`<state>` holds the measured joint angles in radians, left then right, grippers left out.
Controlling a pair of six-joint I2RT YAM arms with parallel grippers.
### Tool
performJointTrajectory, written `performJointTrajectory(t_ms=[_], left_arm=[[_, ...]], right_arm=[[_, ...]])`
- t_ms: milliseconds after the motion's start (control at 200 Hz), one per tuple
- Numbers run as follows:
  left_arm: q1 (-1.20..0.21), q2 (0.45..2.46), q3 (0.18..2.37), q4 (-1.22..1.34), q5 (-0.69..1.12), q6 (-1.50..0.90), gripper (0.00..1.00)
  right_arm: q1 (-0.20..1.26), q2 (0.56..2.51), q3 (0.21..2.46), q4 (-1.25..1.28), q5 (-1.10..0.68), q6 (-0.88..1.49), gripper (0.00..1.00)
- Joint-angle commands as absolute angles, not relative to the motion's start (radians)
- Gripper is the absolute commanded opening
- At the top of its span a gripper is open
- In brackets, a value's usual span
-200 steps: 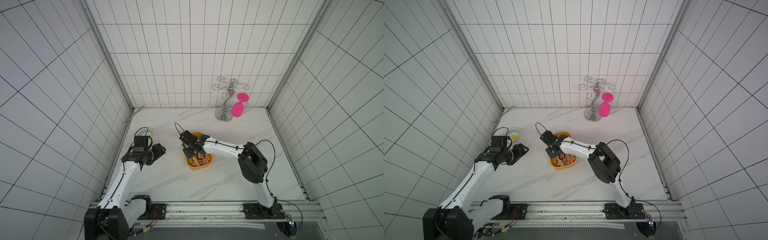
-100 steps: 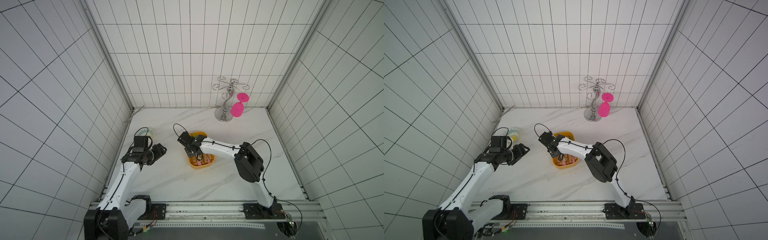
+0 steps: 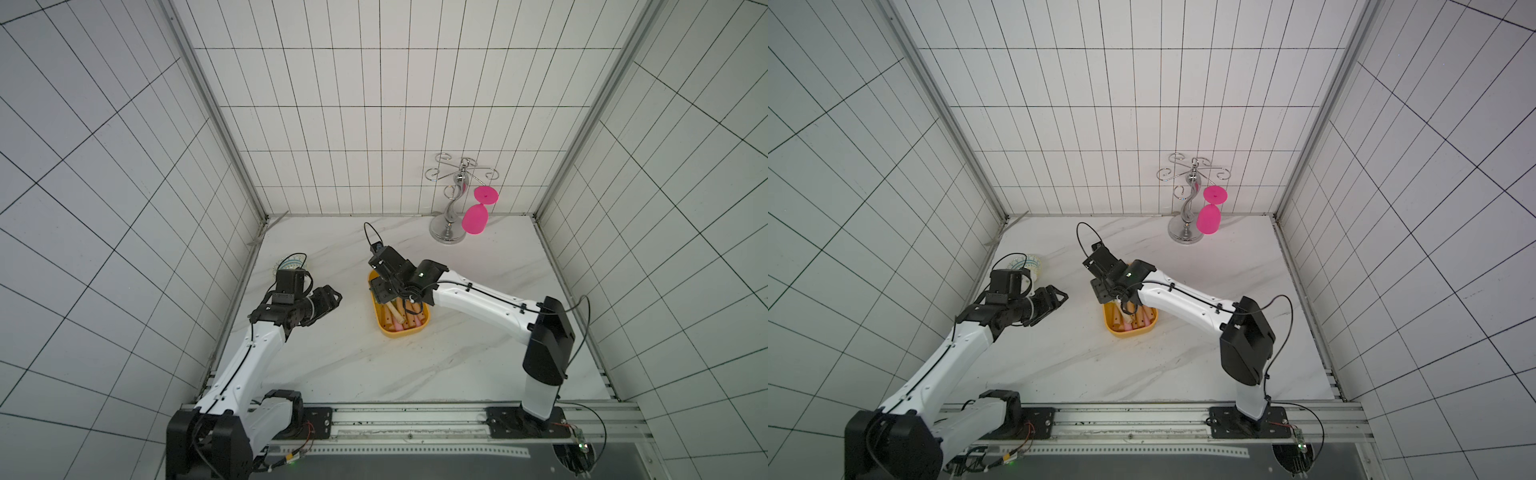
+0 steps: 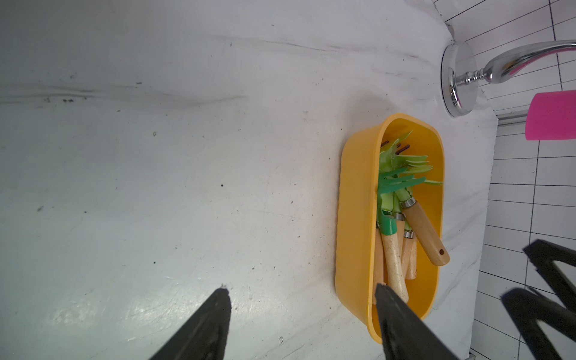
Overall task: Put the rake into the storage box
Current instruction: Reset both arms
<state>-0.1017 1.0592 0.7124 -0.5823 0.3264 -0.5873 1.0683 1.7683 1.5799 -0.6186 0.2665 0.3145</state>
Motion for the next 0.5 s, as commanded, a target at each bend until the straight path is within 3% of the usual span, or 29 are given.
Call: performJointTrajectory(t_ms=[0, 105, 135, 150, 365, 495], left_arm=[[-0.136, 1.026, 0.744, -0.474, 0.143, -0.504, 0.76], [-0.138, 0.996, 0.708, -0.372, -0.018, -0.466, 0.78], [-0.14, 0.984, 0.684, -0.312, -0.049, -0.457, 0.96], [-0.139, 0.978, 0.667, -0.282, -0.066, -0.45, 0.98], [-0.121, 1.047, 0.485, 0.156, -0.254, -0.255, 0.99], [-0.088, 1.181, 0.496, 0.263, -0.304, -0.202, 0.99]], right_arm=[[0.987, 1.618, 1.435, -0.571, 0.327, 0.267, 0.85], [0.769, 1.483, 1.255, -0.51, 0.336, 0.214, 1.0], [0.689, 1.455, 1.215, -0.501, 0.337, 0.21, 0.99], [0.647, 1.442, 1.192, -0.492, 0.332, 0.206, 0.99], [0.175, 1.272, 0.777, -0.067, 0.28, 0.16, 0.99], [0.088, 1.304, 0.618, 0.174, 0.281, 0.082, 0.99]])
